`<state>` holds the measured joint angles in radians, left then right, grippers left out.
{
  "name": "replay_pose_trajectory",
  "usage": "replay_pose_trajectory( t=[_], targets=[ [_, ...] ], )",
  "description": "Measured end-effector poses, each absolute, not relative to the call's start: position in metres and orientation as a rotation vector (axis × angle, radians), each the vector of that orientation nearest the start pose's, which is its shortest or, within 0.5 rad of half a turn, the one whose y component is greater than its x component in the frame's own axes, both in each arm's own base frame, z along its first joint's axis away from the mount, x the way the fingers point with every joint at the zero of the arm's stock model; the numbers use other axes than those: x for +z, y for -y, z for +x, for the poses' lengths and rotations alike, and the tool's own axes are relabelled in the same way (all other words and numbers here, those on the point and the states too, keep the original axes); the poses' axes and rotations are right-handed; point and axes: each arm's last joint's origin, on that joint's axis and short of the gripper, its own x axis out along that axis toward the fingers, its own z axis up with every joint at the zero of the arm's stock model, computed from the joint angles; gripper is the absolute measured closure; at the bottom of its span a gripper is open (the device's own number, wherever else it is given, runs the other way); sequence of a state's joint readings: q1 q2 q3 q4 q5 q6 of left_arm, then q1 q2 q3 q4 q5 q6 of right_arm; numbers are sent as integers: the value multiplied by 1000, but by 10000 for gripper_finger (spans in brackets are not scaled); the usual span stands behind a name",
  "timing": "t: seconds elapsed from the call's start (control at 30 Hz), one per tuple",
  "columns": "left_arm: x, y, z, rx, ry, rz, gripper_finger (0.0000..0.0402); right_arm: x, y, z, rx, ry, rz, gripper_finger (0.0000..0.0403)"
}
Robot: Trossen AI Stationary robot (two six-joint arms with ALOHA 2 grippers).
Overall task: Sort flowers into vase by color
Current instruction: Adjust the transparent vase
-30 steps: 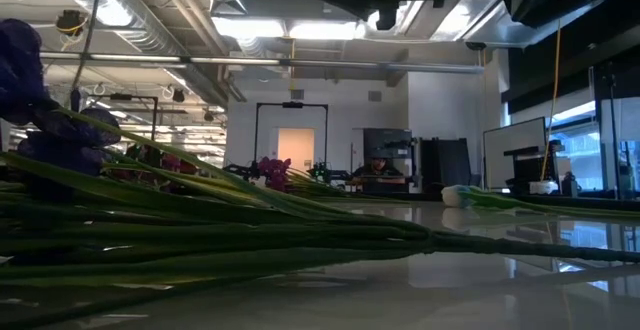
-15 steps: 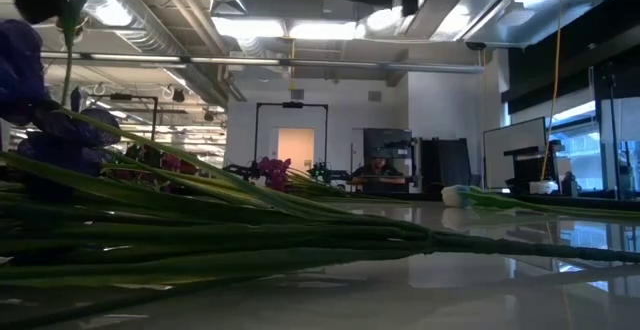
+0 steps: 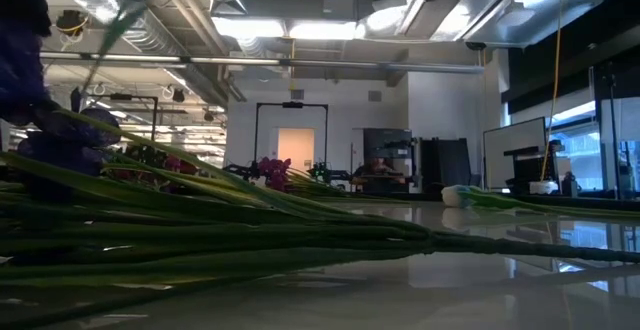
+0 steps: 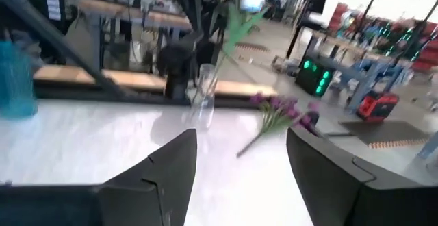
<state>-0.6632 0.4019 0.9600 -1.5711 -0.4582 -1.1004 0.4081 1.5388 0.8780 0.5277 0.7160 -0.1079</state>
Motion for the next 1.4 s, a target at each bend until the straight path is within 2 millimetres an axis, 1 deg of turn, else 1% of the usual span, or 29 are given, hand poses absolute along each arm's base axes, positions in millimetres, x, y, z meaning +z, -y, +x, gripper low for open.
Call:
replay_pose_trajectory(
  t=[0.1,0.3,0.4,0.5,0.6,0.8,1.03,1.2,1.4],
  targets=[
    [294,-5,15,312,-872,-439,253,249,-114,311,-300,-159,-175,178],
    [274,1,21,337,-958,-385,253,247,-113,311,-302,-177,-185,178],
    [263,4,24,346,-1001,-321,253,247,-113,311,-302,-177,-183,178],
    [267,6,28,354,-996,-303,255,247,-113,311,-302,-175,-173,178],
    [263,7,31,382,-1010,-252,256,247,-113,311,-303,-171,-171,178],
    [262,12,41,424,-1069,-167,257,247,-113,311,-302,-172,-171,178],
    [260,16,53,511,-1121,-150,257,247,-113,311,-302,-173,-172,178],
    [258,16,57,558,-1151,-165,257,247,-113,311,-302,-173,-172,178],
    [259,15,60,573,-1123,-175,257,247,-113,311,-302,-173,-172,178]
  ],
)
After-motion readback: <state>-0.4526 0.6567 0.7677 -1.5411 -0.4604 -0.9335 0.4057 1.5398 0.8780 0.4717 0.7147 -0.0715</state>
